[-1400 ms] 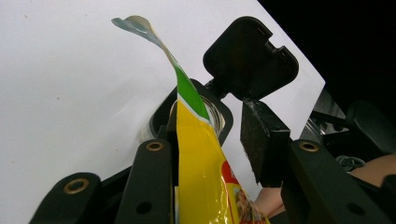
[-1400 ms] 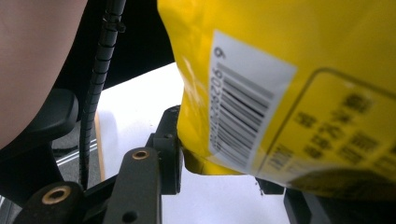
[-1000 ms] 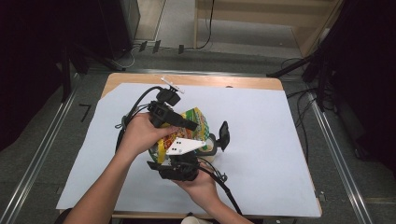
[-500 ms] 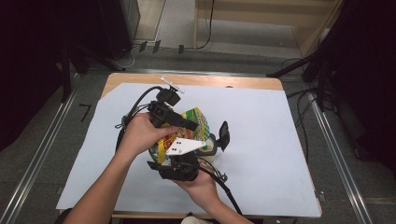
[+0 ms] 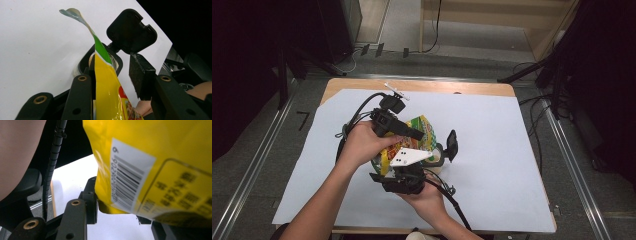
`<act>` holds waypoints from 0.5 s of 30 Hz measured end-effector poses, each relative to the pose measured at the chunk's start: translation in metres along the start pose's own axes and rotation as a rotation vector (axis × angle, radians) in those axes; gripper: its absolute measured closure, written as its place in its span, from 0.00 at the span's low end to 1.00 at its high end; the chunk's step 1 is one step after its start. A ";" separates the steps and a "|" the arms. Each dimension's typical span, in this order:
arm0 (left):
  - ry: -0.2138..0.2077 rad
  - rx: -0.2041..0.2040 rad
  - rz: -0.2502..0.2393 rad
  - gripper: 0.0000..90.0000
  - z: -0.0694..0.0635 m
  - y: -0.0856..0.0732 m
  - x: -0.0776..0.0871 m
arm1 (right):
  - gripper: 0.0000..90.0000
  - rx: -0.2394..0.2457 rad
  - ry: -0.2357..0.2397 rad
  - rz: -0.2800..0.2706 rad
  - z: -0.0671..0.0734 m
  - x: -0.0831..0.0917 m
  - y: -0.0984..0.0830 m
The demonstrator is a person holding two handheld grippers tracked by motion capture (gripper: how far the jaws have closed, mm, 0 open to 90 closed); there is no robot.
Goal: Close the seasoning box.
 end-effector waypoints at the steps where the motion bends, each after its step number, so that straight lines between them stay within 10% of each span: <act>1: 0.000 0.000 0.000 0.72 0.000 0.000 0.000 | 0.69 0.000 0.000 0.000 0.000 0.000 0.000; 15: 0.005 -0.004 0.002 0.72 -0.001 0.000 0.000 | 0.69 -0.004 0.004 -0.004 0.001 0.001 0.000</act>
Point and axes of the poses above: each handheld gripper's, and its own axes: x roughly backward along the jaws, y roughly out of its top, z roughly to its left, the point moved 5 cm from there along -x, roughly forward along the jaws, and after that the axes turned 3 degrees about -z, right-handed, at the moved point
